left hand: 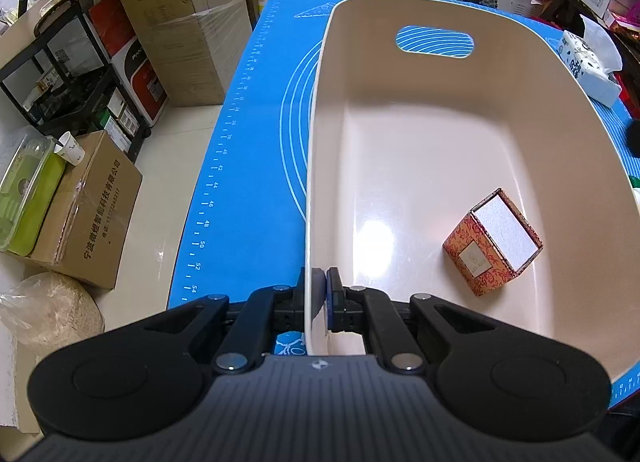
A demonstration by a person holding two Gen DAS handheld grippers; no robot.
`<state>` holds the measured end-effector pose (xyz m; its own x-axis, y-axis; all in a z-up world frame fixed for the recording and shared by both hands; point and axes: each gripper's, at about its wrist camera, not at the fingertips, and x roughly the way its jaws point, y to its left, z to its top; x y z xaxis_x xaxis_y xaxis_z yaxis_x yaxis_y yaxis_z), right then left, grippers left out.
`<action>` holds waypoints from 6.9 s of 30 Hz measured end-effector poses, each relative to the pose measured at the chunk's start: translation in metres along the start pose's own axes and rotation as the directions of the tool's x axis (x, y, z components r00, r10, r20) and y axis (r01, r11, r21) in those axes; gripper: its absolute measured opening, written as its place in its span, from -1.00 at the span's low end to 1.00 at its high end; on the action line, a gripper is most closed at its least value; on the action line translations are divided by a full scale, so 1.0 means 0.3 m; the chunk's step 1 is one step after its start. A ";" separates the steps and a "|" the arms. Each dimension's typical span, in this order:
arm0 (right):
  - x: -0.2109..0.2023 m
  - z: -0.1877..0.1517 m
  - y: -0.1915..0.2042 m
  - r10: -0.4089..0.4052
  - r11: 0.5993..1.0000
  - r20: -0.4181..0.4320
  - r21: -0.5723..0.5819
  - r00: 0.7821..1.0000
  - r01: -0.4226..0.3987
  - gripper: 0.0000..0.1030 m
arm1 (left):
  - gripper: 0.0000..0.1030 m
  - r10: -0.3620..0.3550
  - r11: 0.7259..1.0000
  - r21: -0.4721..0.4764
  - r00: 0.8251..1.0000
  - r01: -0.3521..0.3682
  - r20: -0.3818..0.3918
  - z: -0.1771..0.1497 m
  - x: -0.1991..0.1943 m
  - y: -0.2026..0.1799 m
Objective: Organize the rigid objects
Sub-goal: 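Carry the red-patterned box into the basket with the right tool and release, then grasp the yellow toy tool with the right tool, then lift the yellow toy tool into the basket with the right tool and release, then grasp the black oval case with the right tool, then place the black oval case onto the red-patterned box in the basket with the right tool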
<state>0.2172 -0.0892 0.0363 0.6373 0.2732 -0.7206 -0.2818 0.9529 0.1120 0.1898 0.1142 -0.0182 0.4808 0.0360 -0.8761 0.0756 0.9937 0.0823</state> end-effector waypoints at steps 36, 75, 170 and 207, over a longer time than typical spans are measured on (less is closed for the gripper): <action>0.044 -0.483 -0.335 -0.093 0.996 -0.306 -0.022 0.947 0.091 0.26 | -0.82 0.006 1.000 0.008 1.000 -0.006 -0.002 -0.004 0.006 -0.001; -0.177 -0.190 -0.316 -0.091 0.990 0.055 -0.099 0.994 0.096 -0.33 | -0.82 0.004 1.000 0.009 1.000 -0.004 -0.009 0.003 0.006 -0.002; 0.122 -0.457 -0.208 -0.116 0.984 -0.281 0.096 0.953 0.148 -0.33 | -0.82 -0.003 1.000 0.025 1.000 0.003 -0.013 0.008 0.016 0.003; 0.143 0.102 0.174 0.019 0.979 0.018 -0.202 1.000 -0.015 -0.33 | -0.83 -0.009 1.000 0.019 1.000 0.009 -0.015 0.006 0.020 0.011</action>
<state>0.2516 -0.0237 0.0321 0.6444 0.2940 -0.7059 -0.4309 0.9022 -0.0176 0.1944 0.1174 -0.0223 0.4666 0.0290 -0.8840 0.0962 0.9919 0.0834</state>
